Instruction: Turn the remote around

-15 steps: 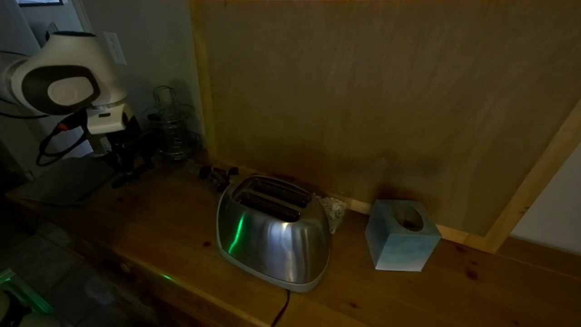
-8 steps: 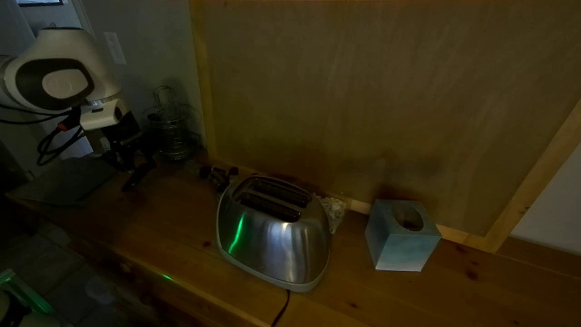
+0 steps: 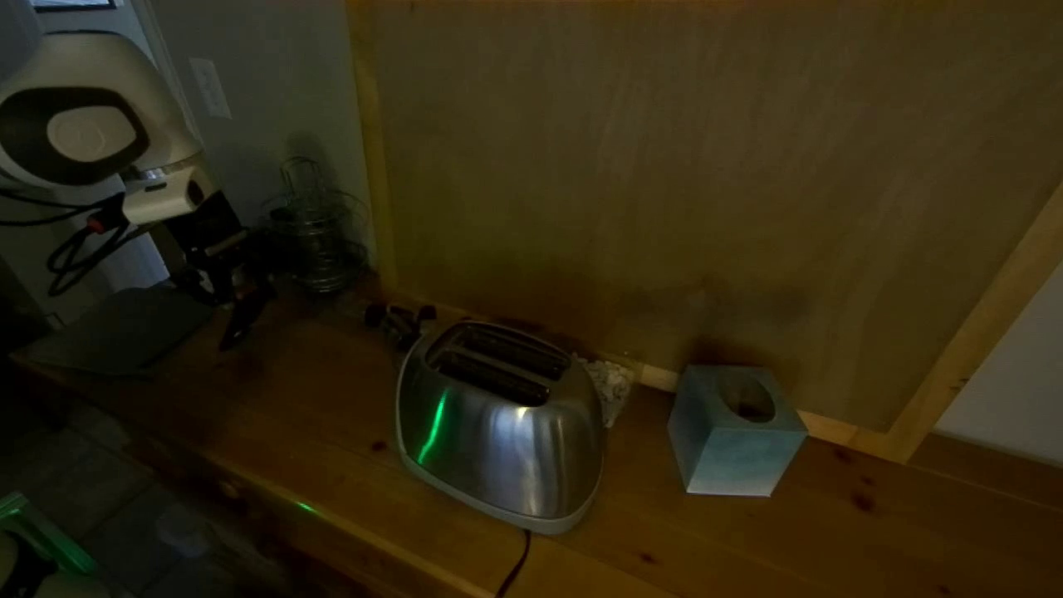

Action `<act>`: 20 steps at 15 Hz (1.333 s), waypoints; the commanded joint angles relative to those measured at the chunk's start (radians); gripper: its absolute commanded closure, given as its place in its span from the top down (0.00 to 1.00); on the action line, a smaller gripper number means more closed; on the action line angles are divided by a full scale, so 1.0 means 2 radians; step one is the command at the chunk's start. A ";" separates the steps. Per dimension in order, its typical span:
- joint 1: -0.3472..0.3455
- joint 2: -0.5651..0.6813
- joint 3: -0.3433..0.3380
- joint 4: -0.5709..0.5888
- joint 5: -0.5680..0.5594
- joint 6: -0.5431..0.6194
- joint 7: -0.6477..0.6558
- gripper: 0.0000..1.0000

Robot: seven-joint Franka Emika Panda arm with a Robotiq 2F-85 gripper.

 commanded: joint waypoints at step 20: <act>-0.016 0.004 0.087 0.037 -0.238 -0.107 0.202 0.24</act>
